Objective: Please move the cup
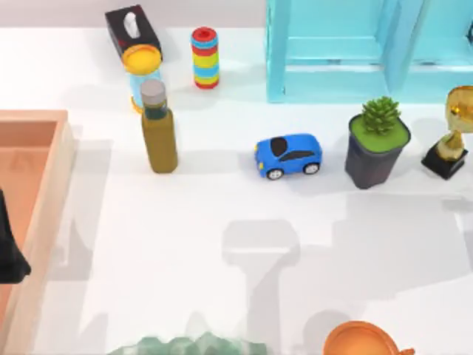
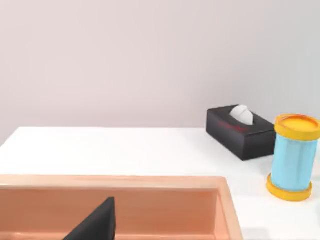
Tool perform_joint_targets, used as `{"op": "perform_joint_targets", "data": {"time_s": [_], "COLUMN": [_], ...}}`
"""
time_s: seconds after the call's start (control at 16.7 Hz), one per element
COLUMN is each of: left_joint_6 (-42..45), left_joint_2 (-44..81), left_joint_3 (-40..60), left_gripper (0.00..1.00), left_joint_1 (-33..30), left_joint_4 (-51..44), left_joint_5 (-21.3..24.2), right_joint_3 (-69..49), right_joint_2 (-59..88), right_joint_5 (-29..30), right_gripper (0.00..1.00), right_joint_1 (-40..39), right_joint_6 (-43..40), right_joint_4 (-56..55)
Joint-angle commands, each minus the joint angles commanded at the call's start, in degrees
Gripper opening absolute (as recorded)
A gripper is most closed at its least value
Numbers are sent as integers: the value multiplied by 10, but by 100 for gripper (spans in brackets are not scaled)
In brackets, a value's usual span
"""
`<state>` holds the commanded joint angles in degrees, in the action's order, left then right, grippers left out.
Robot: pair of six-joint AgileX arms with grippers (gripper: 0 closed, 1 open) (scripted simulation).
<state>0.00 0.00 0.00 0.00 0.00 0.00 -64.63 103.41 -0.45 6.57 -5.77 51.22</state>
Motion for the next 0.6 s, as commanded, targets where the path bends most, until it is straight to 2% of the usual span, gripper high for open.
{"op": "perform_joint_targets", "data": {"time_s": [0.3,0.6], "left_joint_6": [0,0], "left_joint_2": [0,0], "left_joint_3": [0,0], "left_gripper": [100,100], "left_joint_1": [0,0], "left_joint_4": [0,0], "left_joint_5": [0,0], "right_joint_3": [14,14], "right_joint_2": [6,6], "right_joint_5": [0,0], "right_gripper": [0,38], "right_joint_1": [-3,-3], "right_joint_6": [3,3], "right_joint_4": [-16,-16]}}
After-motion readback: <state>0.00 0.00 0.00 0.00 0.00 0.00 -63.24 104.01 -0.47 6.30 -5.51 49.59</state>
